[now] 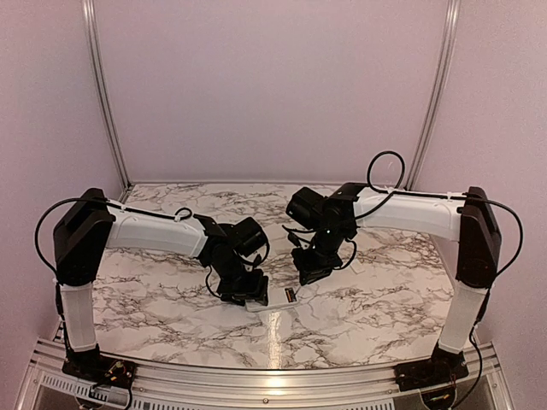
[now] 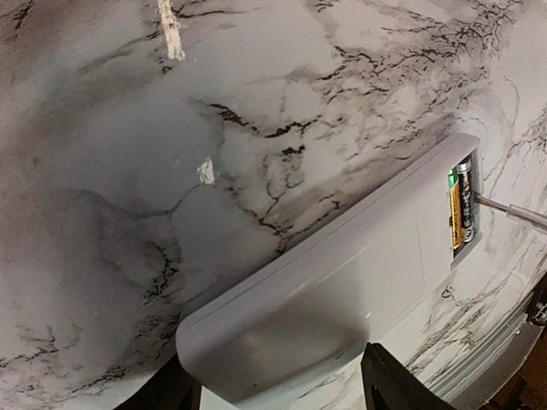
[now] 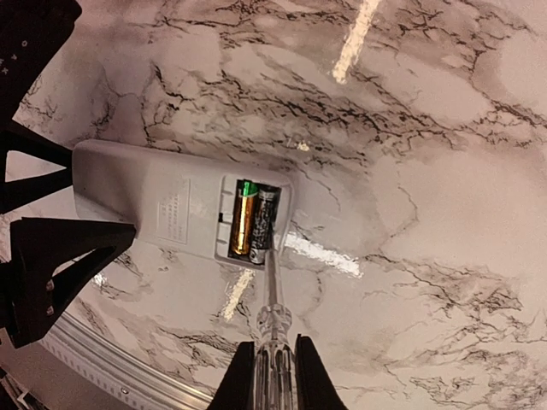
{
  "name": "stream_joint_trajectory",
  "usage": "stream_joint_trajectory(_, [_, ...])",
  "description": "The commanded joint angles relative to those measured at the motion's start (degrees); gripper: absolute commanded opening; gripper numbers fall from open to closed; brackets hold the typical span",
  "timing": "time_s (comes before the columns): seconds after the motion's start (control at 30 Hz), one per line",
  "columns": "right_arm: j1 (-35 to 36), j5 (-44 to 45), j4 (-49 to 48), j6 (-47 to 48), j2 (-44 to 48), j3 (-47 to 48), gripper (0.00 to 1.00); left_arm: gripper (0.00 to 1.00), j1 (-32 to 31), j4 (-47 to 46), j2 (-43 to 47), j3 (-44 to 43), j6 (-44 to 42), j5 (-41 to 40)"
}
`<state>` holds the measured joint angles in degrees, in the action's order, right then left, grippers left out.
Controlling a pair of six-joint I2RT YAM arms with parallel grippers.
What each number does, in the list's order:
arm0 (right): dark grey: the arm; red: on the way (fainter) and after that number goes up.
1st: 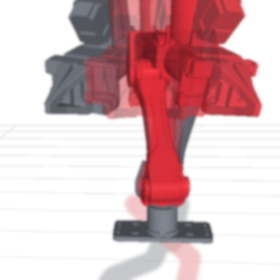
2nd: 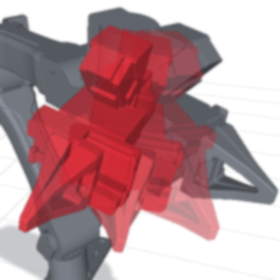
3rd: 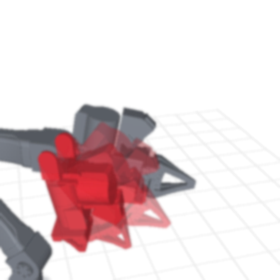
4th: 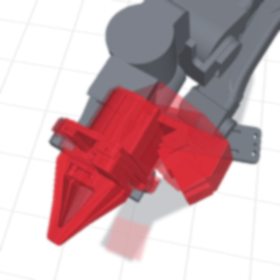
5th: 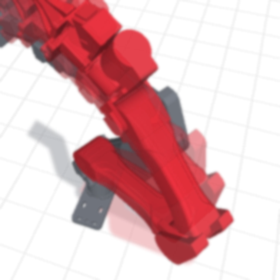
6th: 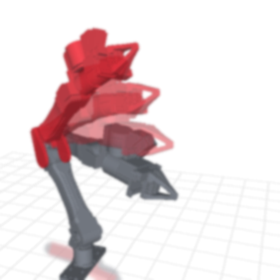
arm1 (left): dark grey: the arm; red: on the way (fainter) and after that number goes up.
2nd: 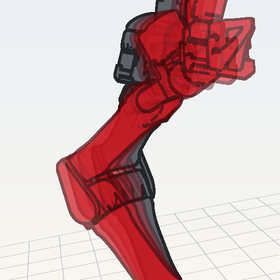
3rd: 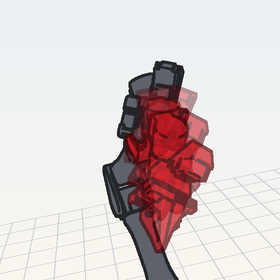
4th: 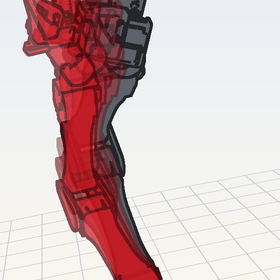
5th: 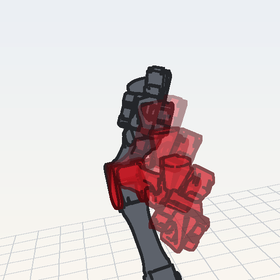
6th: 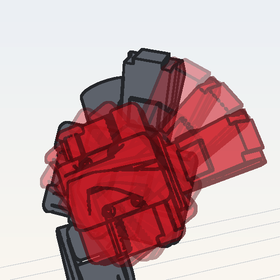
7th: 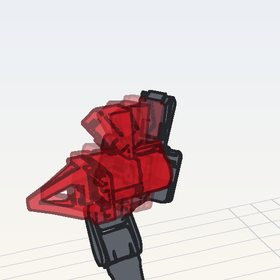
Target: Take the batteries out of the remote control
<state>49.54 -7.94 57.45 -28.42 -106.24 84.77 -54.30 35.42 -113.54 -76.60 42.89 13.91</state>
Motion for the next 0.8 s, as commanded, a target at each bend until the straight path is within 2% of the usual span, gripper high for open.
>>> stream_joint_trajectory(0.0, [0.38,0.62,0.09,0.08,-1.02,0.48,0.0,0.66,0.29,0.92,-2.76,-2.77,-0.84,0.02])
stream_joint_trajectory(0.37, [0.39,0.6,-0.31,-0.55,-0.99,0.09,0.0,0.64,0.47,1.02,-2.16,-6.7,-1.08,1.11])
stream_joint_trajectory(0.77, [0.41,1.33,-2.9,-1.3,0.5,-3.39,0.0,0.62,1.13,0.79,-1.39,-4.91,-0.97,1.48])
